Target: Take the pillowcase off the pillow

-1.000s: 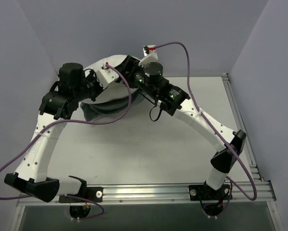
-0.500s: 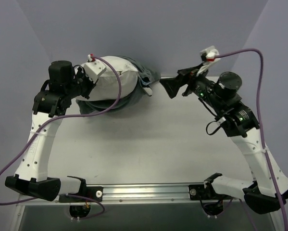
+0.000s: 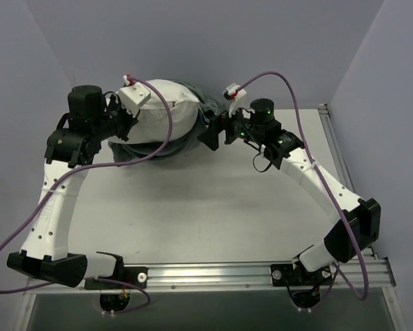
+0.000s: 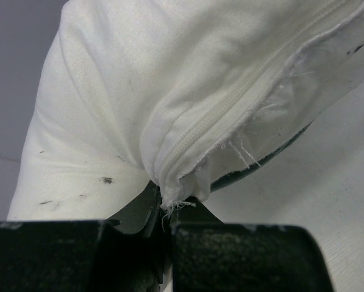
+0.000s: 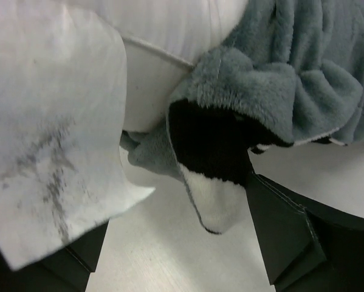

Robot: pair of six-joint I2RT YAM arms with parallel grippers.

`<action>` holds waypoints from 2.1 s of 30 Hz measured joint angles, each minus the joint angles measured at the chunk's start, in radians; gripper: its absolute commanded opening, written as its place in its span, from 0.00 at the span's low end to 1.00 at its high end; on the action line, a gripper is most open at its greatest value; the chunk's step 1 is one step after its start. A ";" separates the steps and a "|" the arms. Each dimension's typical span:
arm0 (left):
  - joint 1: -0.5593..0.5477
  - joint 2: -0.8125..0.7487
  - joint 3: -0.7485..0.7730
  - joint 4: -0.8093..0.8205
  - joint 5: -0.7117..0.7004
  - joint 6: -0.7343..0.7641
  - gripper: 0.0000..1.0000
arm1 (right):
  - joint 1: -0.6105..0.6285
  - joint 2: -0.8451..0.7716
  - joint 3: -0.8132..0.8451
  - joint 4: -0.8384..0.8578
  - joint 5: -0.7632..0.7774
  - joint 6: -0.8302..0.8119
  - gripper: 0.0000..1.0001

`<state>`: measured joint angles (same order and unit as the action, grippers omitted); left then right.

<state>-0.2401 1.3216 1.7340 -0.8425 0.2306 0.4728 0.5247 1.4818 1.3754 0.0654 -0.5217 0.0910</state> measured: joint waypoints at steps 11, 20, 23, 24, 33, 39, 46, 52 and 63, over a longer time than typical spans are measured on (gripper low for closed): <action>0.000 0.010 0.136 -0.085 0.063 -0.114 0.02 | -0.011 0.115 -0.005 0.183 -0.006 0.139 0.00; 0.053 0.126 0.737 -0.256 0.124 -0.233 0.02 | -0.167 0.164 -0.115 0.273 0.162 0.323 0.00; 0.087 0.144 0.894 -0.294 0.152 -0.275 0.02 | -0.162 0.215 -0.136 0.278 0.177 0.371 0.00; 0.097 0.145 0.925 -0.307 0.159 -0.285 0.02 | -0.156 0.230 -0.149 0.280 0.176 0.386 0.00; 0.111 0.074 0.680 -0.285 0.226 -0.307 0.02 | -0.157 0.299 -0.282 0.253 0.153 0.403 0.56; 0.125 0.061 0.467 -0.082 0.208 -0.293 0.02 | -0.175 0.212 -0.161 -0.025 0.291 0.263 1.00; 0.095 0.055 0.407 0.018 0.242 -0.315 0.02 | -0.085 -0.065 0.188 -0.068 0.391 0.050 1.00; 0.077 0.049 0.408 0.042 0.325 -0.373 0.02 | 0.154 -0.103 0.396 0.008 0.285 -0.050 1.00; 0.066 0.037 0.342 0.075 0.481 -0.467 0.02 | 0.311 0.192 0.493 0.024 0.281 -0.077 1.00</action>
<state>-0.1741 1.3582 2.0758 -0.7677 0.7120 0.0055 0.8356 1.6737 1.8683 0.0891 -0.2405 0.0139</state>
